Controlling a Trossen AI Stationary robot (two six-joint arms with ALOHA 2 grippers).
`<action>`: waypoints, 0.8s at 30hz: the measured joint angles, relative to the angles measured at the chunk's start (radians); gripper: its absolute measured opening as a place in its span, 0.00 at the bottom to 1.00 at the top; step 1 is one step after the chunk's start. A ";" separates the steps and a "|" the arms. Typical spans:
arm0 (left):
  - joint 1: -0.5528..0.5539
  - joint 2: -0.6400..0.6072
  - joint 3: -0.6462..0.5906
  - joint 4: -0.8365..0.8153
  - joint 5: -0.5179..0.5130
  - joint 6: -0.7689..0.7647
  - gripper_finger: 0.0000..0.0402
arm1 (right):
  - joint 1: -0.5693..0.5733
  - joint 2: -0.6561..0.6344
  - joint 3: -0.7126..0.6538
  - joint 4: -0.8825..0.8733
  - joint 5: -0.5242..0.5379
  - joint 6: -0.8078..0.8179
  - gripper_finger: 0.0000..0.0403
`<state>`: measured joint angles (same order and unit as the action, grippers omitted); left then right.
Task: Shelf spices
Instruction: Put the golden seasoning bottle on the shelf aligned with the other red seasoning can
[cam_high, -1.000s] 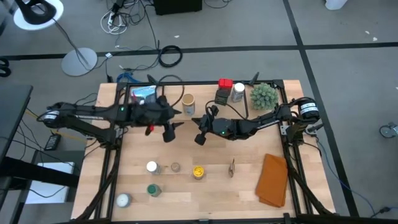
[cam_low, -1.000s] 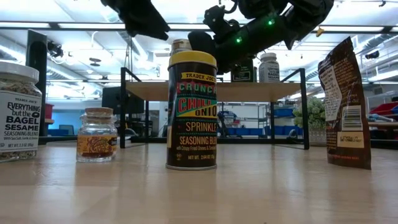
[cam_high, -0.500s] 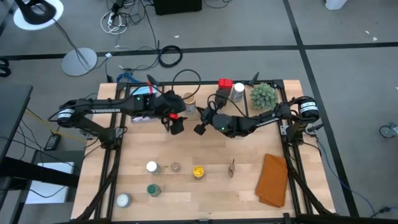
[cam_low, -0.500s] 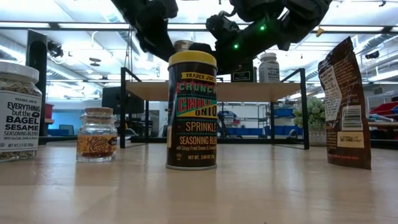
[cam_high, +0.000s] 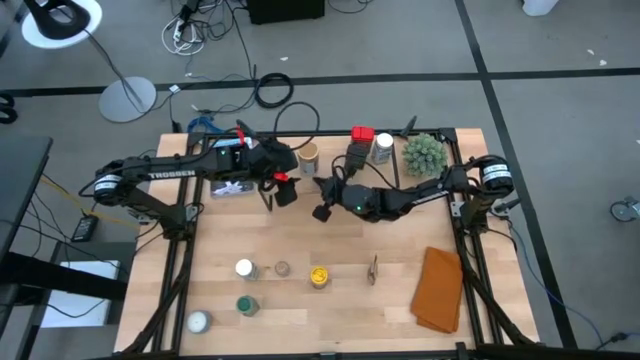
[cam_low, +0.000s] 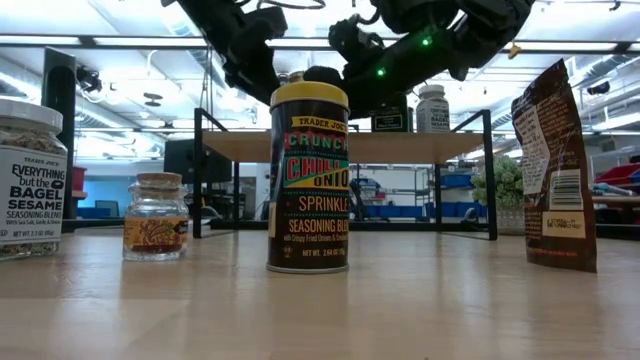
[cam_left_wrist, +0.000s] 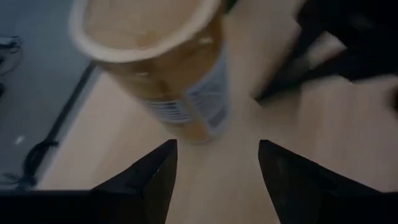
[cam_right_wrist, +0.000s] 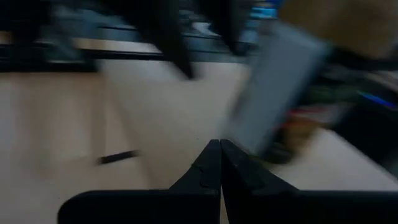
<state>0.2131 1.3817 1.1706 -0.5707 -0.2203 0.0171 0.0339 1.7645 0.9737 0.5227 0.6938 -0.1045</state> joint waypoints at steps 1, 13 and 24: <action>0.000 -0.001 0.000 0.000 0.021 -0.002 0.57 | 0.008 0.000 0.000 0.000 0.064 -0.003 0.00; 0.004 0.004 0.000 0.080 0.138 0.019 0.57 | -0.064 -0.003 0.007 0.009 0.172 -0.031 0.00; 0.005 0.004 -0.001 0.027 -0.025 0.032 0.57 | -0.065 -0.003 0.007 0.007 -0.211 -0.044 0.00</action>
<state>0.2176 1.3857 1.1694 -0.5438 -0.2451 0.0490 -0.0307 1.7615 0.9806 0.5301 0.4833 -0.1489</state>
